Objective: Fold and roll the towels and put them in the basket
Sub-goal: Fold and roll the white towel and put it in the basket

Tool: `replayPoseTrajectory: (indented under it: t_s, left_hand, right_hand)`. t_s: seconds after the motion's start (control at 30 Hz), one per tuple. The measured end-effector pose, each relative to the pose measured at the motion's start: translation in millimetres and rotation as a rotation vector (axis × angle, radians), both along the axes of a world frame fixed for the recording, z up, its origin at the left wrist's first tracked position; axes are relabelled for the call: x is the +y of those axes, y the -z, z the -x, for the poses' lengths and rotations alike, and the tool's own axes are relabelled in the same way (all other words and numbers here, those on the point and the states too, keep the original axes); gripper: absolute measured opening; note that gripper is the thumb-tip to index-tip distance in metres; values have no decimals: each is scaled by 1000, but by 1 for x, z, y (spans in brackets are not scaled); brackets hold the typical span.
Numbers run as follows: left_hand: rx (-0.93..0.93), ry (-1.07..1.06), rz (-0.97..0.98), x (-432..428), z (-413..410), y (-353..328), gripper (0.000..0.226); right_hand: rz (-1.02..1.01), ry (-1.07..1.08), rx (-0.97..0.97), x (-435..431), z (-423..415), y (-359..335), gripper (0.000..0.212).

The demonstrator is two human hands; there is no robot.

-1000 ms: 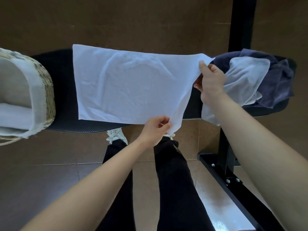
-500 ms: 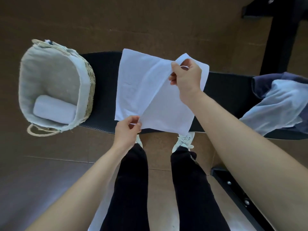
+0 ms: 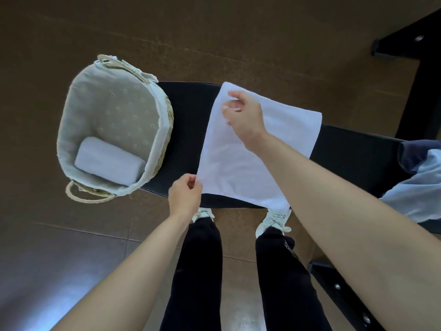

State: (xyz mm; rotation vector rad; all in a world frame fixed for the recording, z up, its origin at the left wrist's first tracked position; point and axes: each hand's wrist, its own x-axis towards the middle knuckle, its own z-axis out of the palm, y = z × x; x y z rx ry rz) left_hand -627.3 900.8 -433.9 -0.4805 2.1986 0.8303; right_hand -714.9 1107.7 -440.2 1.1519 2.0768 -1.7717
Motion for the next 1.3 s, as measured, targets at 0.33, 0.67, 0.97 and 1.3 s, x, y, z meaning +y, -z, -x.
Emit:
replayPoseTrajectory:
  t_s: [0.33,0.67,0.97,1.3]
  left_hand:
    - [61,121,13,0,10,21,21]
    - [68,52,58,-1,14,30,33]
    - [-39,124,85,-13,-3,19,22]
    - [-232,-351,-42,-21,-60,-25,25]
  right_hand:
    - [-383,158,-222,30,-116,11,33]
    - [-295,342,-635,17,-231,25,44]
    - [-80,472,-574,13,-254,20,37]
    - [-25,495,-540,27,-296,-19,27]
